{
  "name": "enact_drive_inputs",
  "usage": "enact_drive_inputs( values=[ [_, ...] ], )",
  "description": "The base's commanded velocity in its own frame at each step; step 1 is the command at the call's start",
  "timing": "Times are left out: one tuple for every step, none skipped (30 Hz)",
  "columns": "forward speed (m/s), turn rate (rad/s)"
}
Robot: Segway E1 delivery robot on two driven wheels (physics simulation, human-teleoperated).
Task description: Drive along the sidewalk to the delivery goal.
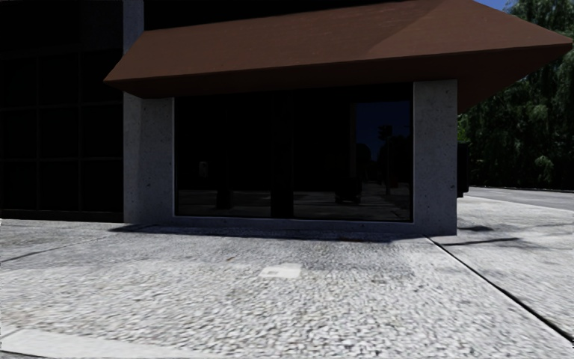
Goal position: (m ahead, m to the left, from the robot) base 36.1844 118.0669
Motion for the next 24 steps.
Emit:
enact_drive_inputs(
  values=[
    [2.0, 0.38],
    [2.0, 0.42],
    [1.96, 0.43],
    [1.96, 0.43],
    [1.84, 0.44],
    [1.66, 0.44],
    [1.56, 0.44],
    [1.56, 0.44],
    [1.51, 0.44],
    [1.47, 0.44],
    [1.43, 0.44],
    [1.43, 0.44],
    [1.41, 0.44],
    [1.4, 0.44],
    [1.4, 0.44],
    [1.4, 0.44],
    [1.4, 0.44],
    [1.4, 0.46],
    [1.4, 0.49],
    [1.4, 0.5],
    [1.4, 0.5],
    [1.4, 0.51],
    [1.4, 0.51],
    [1.38, 0.55]
  ],
)
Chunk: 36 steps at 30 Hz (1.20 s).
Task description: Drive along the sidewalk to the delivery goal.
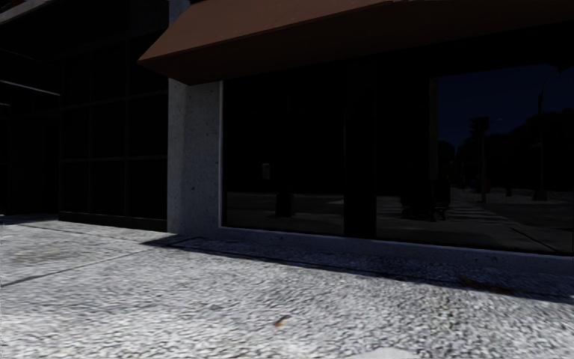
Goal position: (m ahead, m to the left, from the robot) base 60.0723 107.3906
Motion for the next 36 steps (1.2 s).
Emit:
enact_drive_inputs(
  values=[
    [1.35, 0.57],
    [1.35, 0.57],
    [1.33, 0.58],
    [1.31, 0.58],
    [1.27, 0.58],
    [1.27, 0.58],
    [1.23, 0.58],
    [1.17, 0.58],
    [1.14, 0.58],
    [1.13, 0.58],
    [1.13, 0.58],
    [1.13, 0.58],
    [1.13, 0.59],
    [1.13, 0.59],
    [1.13, 0.59],
    [1.13, 0.59],
    [1.13, 0.6],
    [1.12, 0.64],
    [1.12, 0.66],
    [1.12, 0.66],
    [1.12, 0.67],
    [1.12, 0.67],
    [1.12, 0.67],
    [1.12, 0.67],
    [1.12, 0.67],
    [1.12, 0.67],
    [1.12, 0.67],
    [1.13, 0.67],
    [1.13, 0.67],
    [1.14, 0.67],
    [1.14, 0.67],
    [1.15, 0.67],
    [1.15, 0.67],
    [1.19, 0.67],
    [1.25, 0.67],
    [1.5, 0.67]
  ],
)
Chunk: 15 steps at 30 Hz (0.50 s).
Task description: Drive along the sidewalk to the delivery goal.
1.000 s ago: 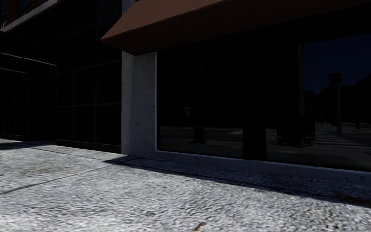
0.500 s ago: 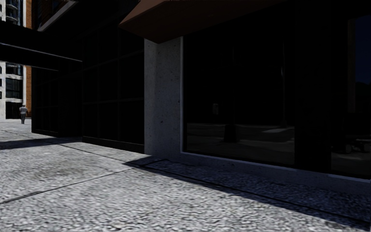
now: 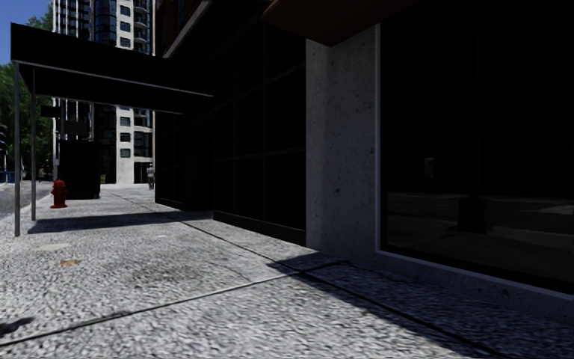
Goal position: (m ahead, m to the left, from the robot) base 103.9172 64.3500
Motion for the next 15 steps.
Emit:
enact_drive_inputs(
  values=[
    [2.0, 0.67],
    [2.0, 0.67],
    [2.0, 0.67],
    [2.0, 0.67],
    [2.0, 0.67],
    [2.0, 0.67],
    [2.0, 0.67],
    [2.0, 0.65],
    [2.0, 0.65],
    [2.0, 0.64],
    [2.0, 0.64],
    [2.0, 0.64],
    [2.0, 0.64],
    [2.0, 0.63],
    [2.0, 0.63]
  ],
)
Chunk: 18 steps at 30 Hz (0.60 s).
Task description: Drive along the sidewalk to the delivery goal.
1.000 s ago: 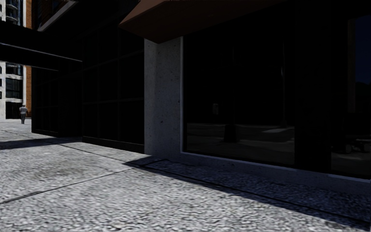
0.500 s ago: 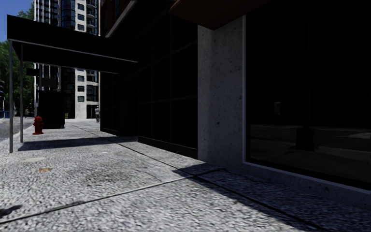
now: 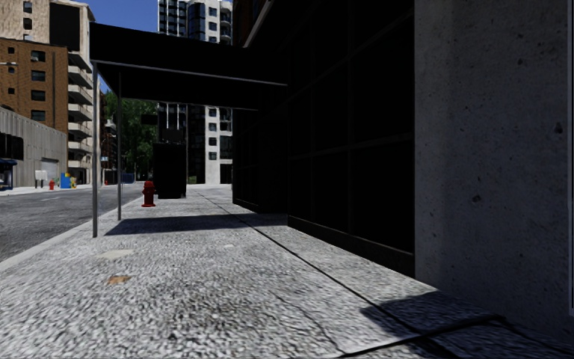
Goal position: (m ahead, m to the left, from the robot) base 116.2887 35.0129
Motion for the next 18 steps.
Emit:
enact_drive_inputs(
  values=[
    [2.0, 0.63],
    [2.0, 0.63],
    [2.0, 0.63],
    [2.0, 0.63],
    [2.0, 0.63],
    [2.0, 0.63],
    [2.0, 0.63],
    [2.0, 0.63],
    [2.0, 0.63],
    [2.0, 0.63],
    [2.0, 0.63],
    [2.0, 0.63],
    [2.0, 0.62],
    [2.0, 0.62],
    [2.0, 0.6],
    [2.0, 0.54],
    [2.0, 0.54],
    [2.0, 0.52]
  ],
)
